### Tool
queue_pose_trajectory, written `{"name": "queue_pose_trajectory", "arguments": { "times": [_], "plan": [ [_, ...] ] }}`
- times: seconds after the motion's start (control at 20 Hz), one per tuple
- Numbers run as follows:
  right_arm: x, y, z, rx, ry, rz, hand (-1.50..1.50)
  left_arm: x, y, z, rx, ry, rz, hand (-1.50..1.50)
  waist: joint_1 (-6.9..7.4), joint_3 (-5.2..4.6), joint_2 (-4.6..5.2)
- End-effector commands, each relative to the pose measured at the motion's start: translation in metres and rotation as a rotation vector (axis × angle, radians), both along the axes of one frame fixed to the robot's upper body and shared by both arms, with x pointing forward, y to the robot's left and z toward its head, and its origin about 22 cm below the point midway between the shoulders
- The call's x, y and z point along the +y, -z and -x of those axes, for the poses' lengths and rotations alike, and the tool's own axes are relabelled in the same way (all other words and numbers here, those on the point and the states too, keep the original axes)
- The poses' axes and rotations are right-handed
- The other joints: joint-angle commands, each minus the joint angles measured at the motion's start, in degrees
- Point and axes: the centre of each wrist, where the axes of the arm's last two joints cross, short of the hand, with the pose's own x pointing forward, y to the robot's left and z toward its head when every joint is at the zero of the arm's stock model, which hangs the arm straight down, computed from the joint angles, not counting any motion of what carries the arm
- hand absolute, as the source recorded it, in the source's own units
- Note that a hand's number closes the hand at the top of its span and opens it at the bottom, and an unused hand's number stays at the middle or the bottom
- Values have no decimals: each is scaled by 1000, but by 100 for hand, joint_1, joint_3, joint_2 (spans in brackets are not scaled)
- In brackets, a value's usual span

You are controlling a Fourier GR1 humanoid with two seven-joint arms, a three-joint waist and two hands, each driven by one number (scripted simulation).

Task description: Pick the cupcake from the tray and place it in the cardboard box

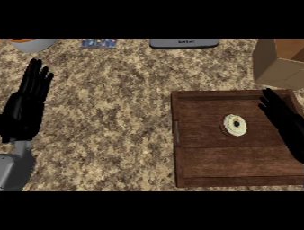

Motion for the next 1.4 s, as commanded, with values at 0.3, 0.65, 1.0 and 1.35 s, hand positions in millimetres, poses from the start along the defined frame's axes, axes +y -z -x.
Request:
{"name": "queue_pose_trajectory", "arguments": {
  "times": [0.3, 0.65, 1.0, 1.35],
  "plan": [
    [24, -44, -13, -402, 565, -150, -150, -23, 16, 2, 104, 181, -177, 0, -737, 175, -681],
    [-12, 36, 54, -175, 371, 1000, -150, -50, 22, 13, 127, 363, -266, 0, 40, -83, -172],
    [32, -12, 62, -151, 387, 1181, -150, -52, 22, 9, 141, 351, -287, 0, -43, -86, -185],
    [105, -70, 91, 111, 256, 1130, -150, -72, 32, 18, 127, 384, -269, 0, 108, -59, -154]
  ]
}}
